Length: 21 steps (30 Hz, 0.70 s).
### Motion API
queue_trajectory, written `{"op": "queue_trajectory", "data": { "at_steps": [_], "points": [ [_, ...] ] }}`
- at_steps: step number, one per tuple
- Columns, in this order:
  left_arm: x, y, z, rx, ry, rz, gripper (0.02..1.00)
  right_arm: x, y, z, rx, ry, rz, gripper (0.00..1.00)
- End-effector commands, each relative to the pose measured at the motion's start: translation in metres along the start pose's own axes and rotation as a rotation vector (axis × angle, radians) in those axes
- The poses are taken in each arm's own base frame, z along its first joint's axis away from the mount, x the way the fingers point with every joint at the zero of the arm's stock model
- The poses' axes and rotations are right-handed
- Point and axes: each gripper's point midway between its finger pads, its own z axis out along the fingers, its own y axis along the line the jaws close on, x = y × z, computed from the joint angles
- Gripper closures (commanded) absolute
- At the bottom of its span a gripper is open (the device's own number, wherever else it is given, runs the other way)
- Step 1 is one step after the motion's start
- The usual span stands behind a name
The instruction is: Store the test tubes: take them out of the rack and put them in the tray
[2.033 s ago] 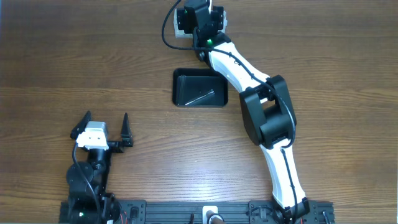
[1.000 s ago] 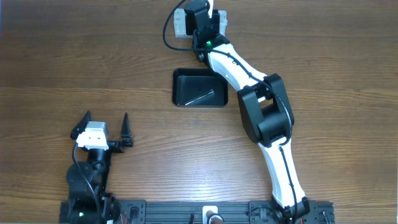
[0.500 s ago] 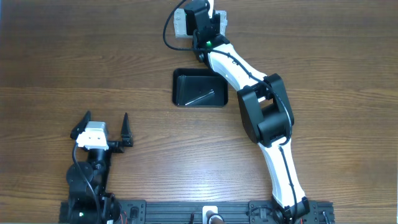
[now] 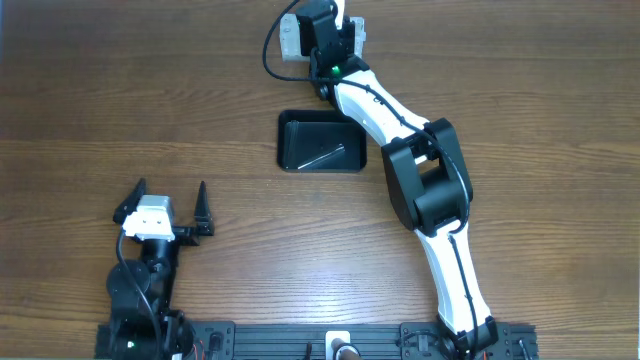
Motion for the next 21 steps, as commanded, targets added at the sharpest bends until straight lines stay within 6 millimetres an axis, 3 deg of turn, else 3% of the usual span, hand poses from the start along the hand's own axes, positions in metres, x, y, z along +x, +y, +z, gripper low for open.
{"op": "queue_trajectory", "data": {
  "at_steps": [1,3,4,6,10,13,15,18,21],
  "points": [
    [0.002,0.000,0.000,0.004,0.003,0.014,0.018,-0.035,-0.007,-0.012,0.017,-0.063,0.028,0.886],
    [0.002,0.000,0.000,0.004,0.003,0.014,0.018,-0.048,-0.007,-0.019,0.013,-0.084,0.035,0.886],
    [0.002,0.000,0.000,0.004,0.003,0.014,0.018,-0.069,-0.008,-0.033,0.006,-0.117,0.037,0.890],
    [0.002,0.000,0.000,0.004,0.003,0.014,0.018,-0.090,-0.010,-0.048,0.006,-0.154,0.042,0.890],
    [0.002,0.000,0.000,0.004,0.003,0.014,0.018,-0.143,-0.022,-0.088,0.020,-0.249,0.067,0.888],
    [0.002,0.000,0.000,0.004,0.003,0.014,0.018,-0.185,-0.031,-0.129,0.008,-0.324,0.091,0.890],
    [0.002,0.000,0.000,0.004,0.003,0.014,0.018,-0.199,-0.034,-0.152,-0.003,-0.334,0.095,0.899],
    [0.002,0.000,0.000,0.004,0.003,0.014,0.020,-0.188,-0.031,-0.176,-0.023,-0.244,0.110,0.901],
    [0.002,0.000,0.000,0.004,0.003,0.014,0.018,-0.132,-0.012,-0.182,-0.104,-0.002,0.105,0.921]
  ]
}}
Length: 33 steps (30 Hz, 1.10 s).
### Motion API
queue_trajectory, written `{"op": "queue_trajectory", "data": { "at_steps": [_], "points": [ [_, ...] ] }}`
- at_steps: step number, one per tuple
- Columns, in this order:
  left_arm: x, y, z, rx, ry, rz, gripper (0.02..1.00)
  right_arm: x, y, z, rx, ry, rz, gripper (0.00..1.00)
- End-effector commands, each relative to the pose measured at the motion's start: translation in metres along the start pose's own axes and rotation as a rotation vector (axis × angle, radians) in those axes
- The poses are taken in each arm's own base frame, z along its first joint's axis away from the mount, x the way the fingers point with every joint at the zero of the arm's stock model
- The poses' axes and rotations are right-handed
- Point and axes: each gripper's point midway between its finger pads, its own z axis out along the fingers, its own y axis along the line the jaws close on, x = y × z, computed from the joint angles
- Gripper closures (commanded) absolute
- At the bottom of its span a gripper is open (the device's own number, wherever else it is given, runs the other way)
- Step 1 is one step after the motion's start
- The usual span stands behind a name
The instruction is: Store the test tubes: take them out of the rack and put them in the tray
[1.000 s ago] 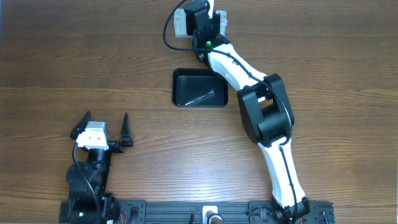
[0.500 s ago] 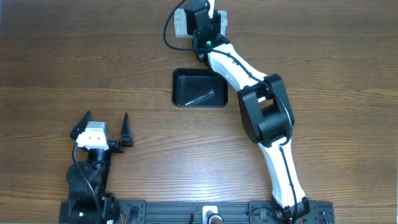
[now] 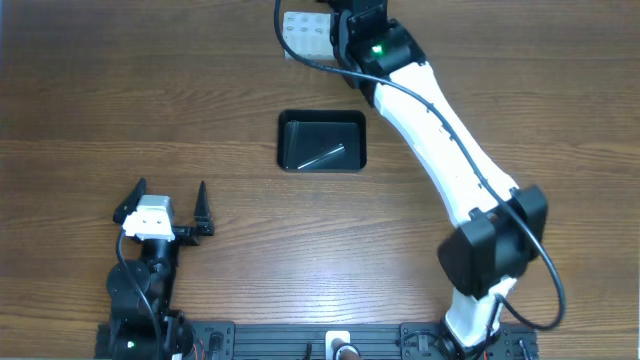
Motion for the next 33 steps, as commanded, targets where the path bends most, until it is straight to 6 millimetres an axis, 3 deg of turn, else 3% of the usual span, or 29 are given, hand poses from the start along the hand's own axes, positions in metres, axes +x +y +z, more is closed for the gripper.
{"op": "queue_trajectory", "data": {
  "at_steps": [1,5,10,18,27,33],
  "points": [
    [0.002,0.000,0.000,0.004,0.003,0.014,0.018,0.056,0.028,-0.022,-0.116,0.242,0.051,0.934],
    [0.002,0.000,0.000,0.004,0.003,0.014,0.018,0.137,0.045,-0.031,-0.225,0.559,0.030,0.958],
    [0.002,0.000,0.000,0.004,0.003,0.014,0.018,0.216,0.050,-0.030,-0.231,0.814,0.031,0.954],
    [0.002,0.000,0.000,0.004,0.003,0.014,0.018,0.270,0.045,-0.026,-0.183,0.969,0.037,0.987],
    [0.002,0.000,0.000,0.004,0.003,0.014,0.018,0.312,0.041,-0.020,-0.138,1.062,0.025,0.956],
    [0.002,0.000,0.000,0.004,0.003,0.014,0.018,0.325,0.041,-0.020,-0.138,1.094,0.025,0.945]
  ]
}}
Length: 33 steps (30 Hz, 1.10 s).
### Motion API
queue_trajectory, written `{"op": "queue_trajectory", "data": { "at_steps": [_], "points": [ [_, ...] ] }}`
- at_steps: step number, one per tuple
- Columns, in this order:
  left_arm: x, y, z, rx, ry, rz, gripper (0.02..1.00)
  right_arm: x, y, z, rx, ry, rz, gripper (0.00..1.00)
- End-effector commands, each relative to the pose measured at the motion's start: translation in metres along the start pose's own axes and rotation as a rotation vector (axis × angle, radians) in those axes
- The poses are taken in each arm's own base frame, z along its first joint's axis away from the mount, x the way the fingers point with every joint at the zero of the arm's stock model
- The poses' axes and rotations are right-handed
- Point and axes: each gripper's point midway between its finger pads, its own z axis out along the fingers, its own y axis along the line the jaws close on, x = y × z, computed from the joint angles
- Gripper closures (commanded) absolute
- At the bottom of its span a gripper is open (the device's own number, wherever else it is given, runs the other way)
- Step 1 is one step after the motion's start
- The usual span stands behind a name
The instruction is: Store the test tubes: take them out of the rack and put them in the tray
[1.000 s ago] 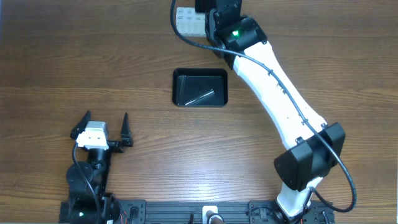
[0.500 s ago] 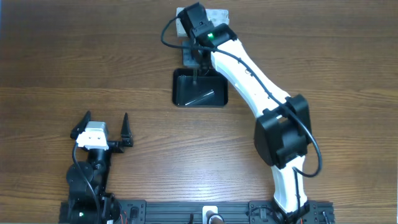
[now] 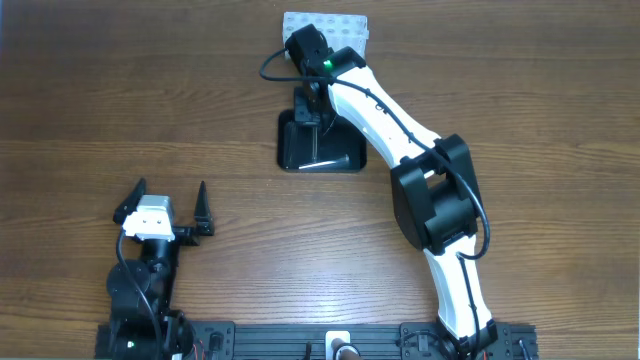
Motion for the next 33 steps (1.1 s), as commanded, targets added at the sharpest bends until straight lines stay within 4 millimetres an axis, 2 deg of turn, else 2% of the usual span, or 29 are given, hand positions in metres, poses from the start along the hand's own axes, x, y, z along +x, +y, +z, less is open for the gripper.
{"op": "queue_trajectory", "data": {
  "at_steps": [1,5,9,17,22,24,28,29,31,33],
  "points": [
    [0.002,0.000,0.000,0.004,0.003,0.014,0.018,0.004,-0.004,0.011,0.003,0.031,0.016,0.943],
    [0.002,0.000,0.000,0.004,0.002,0.014,0.018,0.006,-0.005,0.011,0.005,0.036,0.016,0.886],
    [0.002,0.000,0.000,0.004,0.003,0.014,0.018,0.008,-0.005,0.011,0.009,0.045,0.014,0.877],
    [0.002,0.000,0.000,0.004,0.002,0.014,0.020,0.021,-0.002,0.010,0.021,0.086,0.000,0.728],
    [0.002,0.000,0.000,0.004,0.003,0.014,0.018,0.023,0.002,0.009,0.001,0.094,-0.003,0.678],
    [0.002,0.000,0.000,0.004,0.003,0.014,0.018,0.021,0.004,0.005,-0.004,0.084,-0.005,0.634],
    [0.002,0.000,0.000,0.004,0.003,0.014,0.018,0.017,0.009,-0.010,-0.018,0.052,-0.023,0.617],
    [0.002,0.000,0.000,0.004,0.003,0.014,0.020,0.016,0.009,-0.013,-0.022,0.046,-0.036,0.592],
    [0.002,0.000,0.000,0.004,0.003,0.014,0.018,0.011,0.009,-0.020,-0.018,0.022,-0.042,0.478],
    [0.002,0.000,0.000,0.004,0.003,0.014,0.018,-0.005,0.004,-0.038,0.002,-0.062,-0.045,0.268]
  ]
}}
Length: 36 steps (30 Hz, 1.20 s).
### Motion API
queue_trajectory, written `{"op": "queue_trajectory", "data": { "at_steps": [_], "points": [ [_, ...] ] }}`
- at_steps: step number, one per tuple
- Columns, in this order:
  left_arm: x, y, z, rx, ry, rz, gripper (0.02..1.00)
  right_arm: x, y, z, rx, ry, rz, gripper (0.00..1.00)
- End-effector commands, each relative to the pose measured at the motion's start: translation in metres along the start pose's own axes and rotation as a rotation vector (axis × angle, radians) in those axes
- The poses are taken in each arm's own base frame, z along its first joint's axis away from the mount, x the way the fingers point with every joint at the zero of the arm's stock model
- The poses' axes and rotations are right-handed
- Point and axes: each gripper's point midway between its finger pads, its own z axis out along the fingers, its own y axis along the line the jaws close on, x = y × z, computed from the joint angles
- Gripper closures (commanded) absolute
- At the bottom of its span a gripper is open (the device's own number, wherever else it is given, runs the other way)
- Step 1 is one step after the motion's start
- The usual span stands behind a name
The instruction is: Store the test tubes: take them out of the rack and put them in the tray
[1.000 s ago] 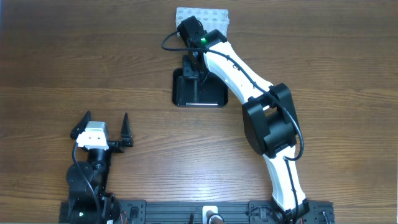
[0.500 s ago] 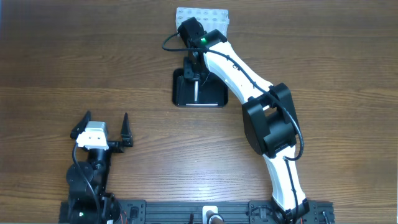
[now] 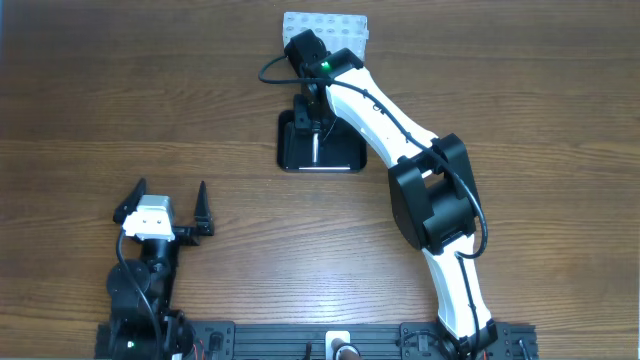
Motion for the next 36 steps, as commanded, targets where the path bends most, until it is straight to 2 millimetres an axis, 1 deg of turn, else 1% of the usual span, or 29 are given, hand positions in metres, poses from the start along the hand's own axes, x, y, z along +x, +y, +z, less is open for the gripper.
{"op": "queue_trajectory", "data": {
  "at_steps": [1,2,4,5,6,7,8,10,13,15,17,19,20,22,23,27,28,30,34,35,36],
  "points": [
    [0.002,0.000,0.000,0.004,0.003,0.014,0.018,-0.027,0.002,-0.051,0.000,-0.168,-0.051,0.231],
    [0.002,0.000,0.000,0.004,0.003,0.014,0.018,-0.040,0.004,-0.067,-0.011,-0.236,-0.100,0.176],
    [0.002,0.000,0.000,0.004,0.003,0.014,0.018,-0.071,0.005,-0.103,-0.011,-0.400,-0.195,0.121],
    [0.002,0.000,0.000,0.004,0.003,0.014,0.018,-0.083,0.002,-0.114,0.006,-0.459,-0.208,0.106],
    [0.002,0.000,0.000,0.004,0.003,0.014,0.018,-0.095,-0.003,-0.123,0.027,-0.516,-0.208,0.093],
    [0.002,0.000,0.000,0.004,0.003,0.014,0.018,-0.103,-0.007,-0.127,0.044,-0.549,-0.203,0.086],
    [0.002,0.000,0.000,0.004,0.003,0.014,0.018,-0.127,-0.022,-0.138,0.085,-0.642,-0.179,0.082],
    [0.002,0.000,0.000,0.004,0.002,0.014,0.018,-0.143,-0.034,-0.140,0.105,-0.689,-0.168,0.069],
    [0.002,0.000,0.000,0.004,0.003,0.014,0.018,-0.166,-0.059,-0.134,0.123,-0.737,-0.117,0.060],
    [0.002,0.000,0.000,0.004,0.003,0.014,0.018,-0.179,-0.070,-0.126,0.131,-0.763,-0.100,0.042],
    [0.002,0.000,0.000,0.004,0.003,0.014,0.018,-0.191,-0.076,-0.113,0.145,-0.785,-0.122,0.029],
    [0.002,0.000,0.000,0.004,0.002,0.014,0.018,-0.196,-0.078,-0.100,0.150,-0.786,-0.127,0.023],
    [0.002,0.000,0.000,0.004,0.002,0.014,0.018,-0.196,-0.079,-0.097,0.151,-0.785,-0.125,0.025],
    [0.002,0.000,0.000,0.004,0.002,0.014,0.018,-0.198,-0.084,-0.084,0.157,-0.773,-0.120,0.025],
    [0.002,0.000,0.000,0.004,0.002,0.014,0.018,-0.199,-0.086,-0.081,0.157,-0.771,-0.112,0.025],
    [0.002,0.000,0.000,0.004,0.002,0.014,0.020,-0.201,-0.091,-0.060,0.159,-0.758,-0.095,0.045],
    [0.002,0.000,0.000,0.004,0.002,0.014,0.018,-0.202,-0.091,-0.059,0.158,-0.763,-0.095,0.049],
    [0.002,0.000,0.000,0.004,0.002,0.014,0.018,-0.204,-0.092,-0.053,0.156,-0.765,-0.086,0.069],
    [0.002,0.000,0.000,0.004,0.003,0.014,0.018,-0.207,-0.097,-0.048,0.147,-0.773,-0.050,0.172],
    [0.002,0.000,0.000,0.004,0.003,0.014,0.018,-0.207,-0.097,-0.048,0.145,-0.772,-0.044,0.231],
    [0.002,0.000,0.000,0.004,0.002,0.014,0.018,-0.207,-0.097,-0.048,0.145,-0.772,-0.044,0.261]
  ]
}}
